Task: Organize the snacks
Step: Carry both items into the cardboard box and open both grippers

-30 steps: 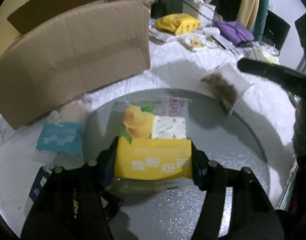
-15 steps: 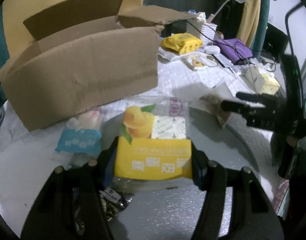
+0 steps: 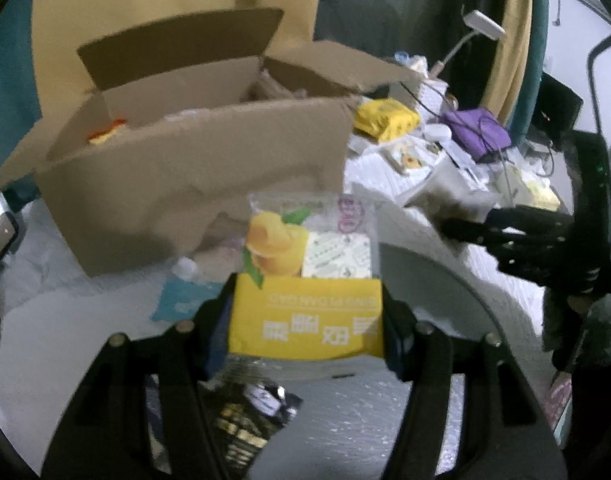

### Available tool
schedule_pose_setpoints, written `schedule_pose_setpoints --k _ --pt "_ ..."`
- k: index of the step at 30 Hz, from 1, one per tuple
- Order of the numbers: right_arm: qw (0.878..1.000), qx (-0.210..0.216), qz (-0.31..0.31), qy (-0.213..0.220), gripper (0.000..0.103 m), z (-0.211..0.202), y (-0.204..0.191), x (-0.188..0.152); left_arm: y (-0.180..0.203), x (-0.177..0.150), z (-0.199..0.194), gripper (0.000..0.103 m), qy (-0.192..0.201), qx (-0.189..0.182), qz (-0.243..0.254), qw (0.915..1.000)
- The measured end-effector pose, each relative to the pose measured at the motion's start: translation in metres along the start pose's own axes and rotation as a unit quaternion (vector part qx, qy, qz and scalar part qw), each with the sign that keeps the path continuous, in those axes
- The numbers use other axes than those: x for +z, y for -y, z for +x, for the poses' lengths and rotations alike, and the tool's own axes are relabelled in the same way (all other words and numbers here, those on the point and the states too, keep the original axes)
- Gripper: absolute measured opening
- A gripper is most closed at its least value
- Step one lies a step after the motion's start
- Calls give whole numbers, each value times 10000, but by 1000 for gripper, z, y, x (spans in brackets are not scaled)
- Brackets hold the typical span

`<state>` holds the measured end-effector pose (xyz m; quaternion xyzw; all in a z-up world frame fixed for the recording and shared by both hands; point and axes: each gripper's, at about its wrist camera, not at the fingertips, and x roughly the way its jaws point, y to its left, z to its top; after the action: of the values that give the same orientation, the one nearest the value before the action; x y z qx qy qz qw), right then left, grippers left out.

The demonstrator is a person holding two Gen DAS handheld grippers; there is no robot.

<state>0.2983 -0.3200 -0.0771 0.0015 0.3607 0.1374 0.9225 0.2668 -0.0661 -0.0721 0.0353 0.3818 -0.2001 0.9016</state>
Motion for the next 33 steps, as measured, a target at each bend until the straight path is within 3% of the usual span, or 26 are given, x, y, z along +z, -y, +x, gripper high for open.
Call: schedule_pose_setpoints --k 15,22,33 --pt "9944 535 -435 798 45 -32 -54 82 -62 46 -31 62 686 313 -366 9965" --pt "9910 661 -685 937 45 -20 -82 118 -99 69 -28 62 850 412 -659 9933" --pt "9901 727 -844 851 45 26 -102 160 -136 95 -5 62 776 500 -859 9920"
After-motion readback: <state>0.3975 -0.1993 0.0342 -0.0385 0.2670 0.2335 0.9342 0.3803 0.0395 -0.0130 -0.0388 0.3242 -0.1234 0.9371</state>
